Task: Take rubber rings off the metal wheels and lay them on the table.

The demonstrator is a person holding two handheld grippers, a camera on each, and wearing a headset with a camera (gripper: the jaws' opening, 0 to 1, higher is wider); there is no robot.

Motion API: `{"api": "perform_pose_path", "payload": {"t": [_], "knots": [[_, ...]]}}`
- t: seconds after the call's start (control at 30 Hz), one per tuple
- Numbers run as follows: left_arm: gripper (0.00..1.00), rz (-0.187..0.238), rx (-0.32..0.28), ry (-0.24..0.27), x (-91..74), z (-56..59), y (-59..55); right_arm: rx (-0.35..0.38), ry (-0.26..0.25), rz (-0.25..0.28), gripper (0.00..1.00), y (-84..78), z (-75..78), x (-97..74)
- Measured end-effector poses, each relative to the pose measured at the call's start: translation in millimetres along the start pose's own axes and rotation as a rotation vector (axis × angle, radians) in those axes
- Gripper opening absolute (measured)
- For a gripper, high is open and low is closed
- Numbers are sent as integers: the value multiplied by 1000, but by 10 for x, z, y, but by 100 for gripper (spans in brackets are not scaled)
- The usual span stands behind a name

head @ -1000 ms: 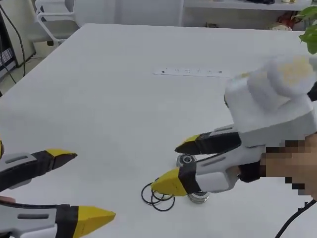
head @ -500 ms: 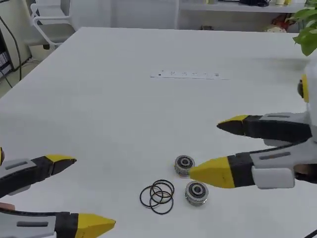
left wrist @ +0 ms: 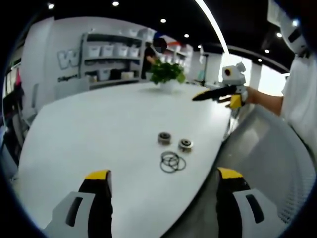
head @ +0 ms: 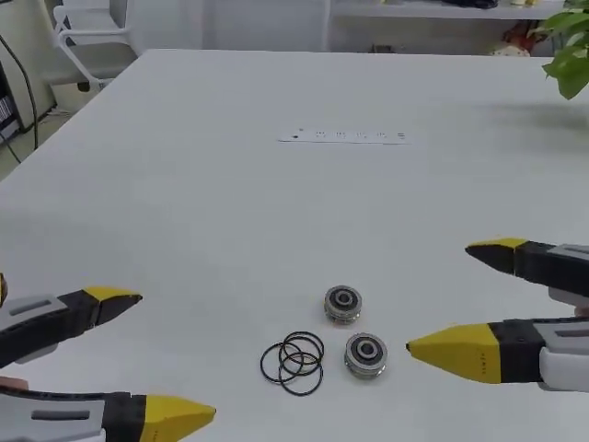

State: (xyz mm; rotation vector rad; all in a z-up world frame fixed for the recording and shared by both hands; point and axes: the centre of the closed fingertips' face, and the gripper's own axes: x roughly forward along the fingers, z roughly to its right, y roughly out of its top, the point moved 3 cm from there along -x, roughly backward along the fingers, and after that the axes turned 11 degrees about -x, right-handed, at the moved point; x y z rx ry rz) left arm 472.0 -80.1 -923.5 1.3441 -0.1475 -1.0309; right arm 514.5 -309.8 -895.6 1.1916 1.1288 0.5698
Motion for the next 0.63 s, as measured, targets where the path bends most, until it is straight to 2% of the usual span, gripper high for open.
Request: {"api": "perform_pose_path", "payload": {"t": [0.17, 0.37, 0.5, 0.63], "knots": [[88, 10, -13, 4, -4, -16, 12, 49, -10, -25, 99, -182, 8, -1], [89, 7, -11, 1, 3, -10, 10, 94, -13, -93, 98, -463, -35, 39], [89, 7, -13, 3, 0, -16, 7, 106, -15, -140, 98, -584, -53, 40], [90, 7, -18, 1, 2, -16, 4, 110, -24, -164, 97, -640, -47, 16]]}}
